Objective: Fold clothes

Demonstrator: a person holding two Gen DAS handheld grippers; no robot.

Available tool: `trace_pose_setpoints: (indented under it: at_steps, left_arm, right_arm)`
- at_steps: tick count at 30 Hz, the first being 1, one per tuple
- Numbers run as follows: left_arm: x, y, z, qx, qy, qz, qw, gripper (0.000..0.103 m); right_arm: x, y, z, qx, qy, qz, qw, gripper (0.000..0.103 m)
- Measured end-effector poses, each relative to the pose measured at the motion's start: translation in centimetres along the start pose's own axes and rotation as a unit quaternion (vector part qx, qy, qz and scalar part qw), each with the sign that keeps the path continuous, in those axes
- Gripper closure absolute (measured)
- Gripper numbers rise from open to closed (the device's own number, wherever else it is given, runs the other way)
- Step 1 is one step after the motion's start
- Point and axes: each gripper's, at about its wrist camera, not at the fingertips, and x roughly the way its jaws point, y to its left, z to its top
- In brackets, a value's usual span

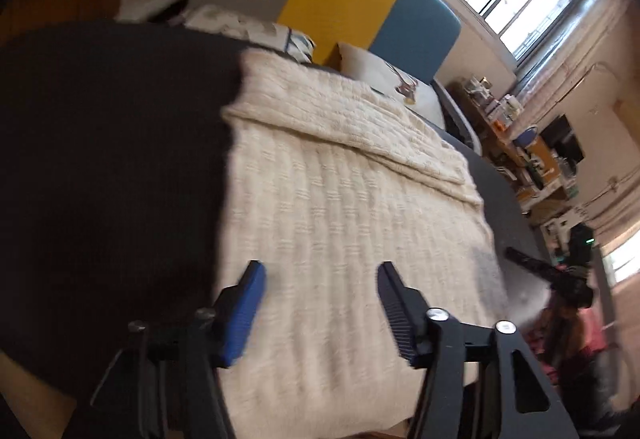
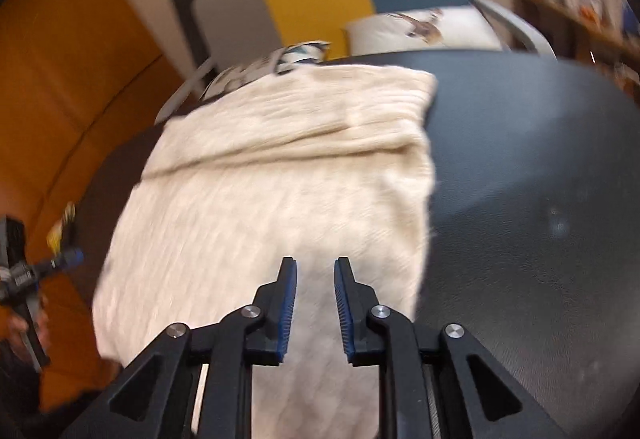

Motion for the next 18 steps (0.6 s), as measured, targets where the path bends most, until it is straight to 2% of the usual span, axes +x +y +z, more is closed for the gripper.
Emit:
trace_pose_setpoints:
  at_steps: [4, 8, 11, 15, 18]
  left_arm:
    - [0.0, 1.7, -2.8, 0.014, 0.037, 0.035, 0.9986, 0.029]
    - [0.3, 3.4, -5.6, -0.01, 0.06, 0.029, 0.9977, 0.029]
    - [0.6, 3.4, -7.0, -0.028, 0.063, 0.004, 0.9976, 0.029]
    - [1.1, 2.4, -7.6, -0.001, 0.055, 0.013, 0.9984, 0.029]
    - [1.2, 2.5, -7.5, -0.003, 0.049, 0.003, 0.9988, 0.03]
  right_arm:
    - [0.7, 2.5, -1.6, -0.027, 0.02, -0.012, 0.999, 0.084]
    - [1.1, 2.8, -2.9, -0.024, 0.035, -0.011, 0.999, 0.084]
    - [1.9, 2.2, -3.7, -0.009, 0.047, -0.016, 0.999, 0.084]
    - [2.4, 1.6, -4.4, 0.004, 0.055, -0.014, 0.998, 0.084]
    - [2.1, 1.5, -4.7, 0.008, 0.053, -0.011, 0.999, 0.084]
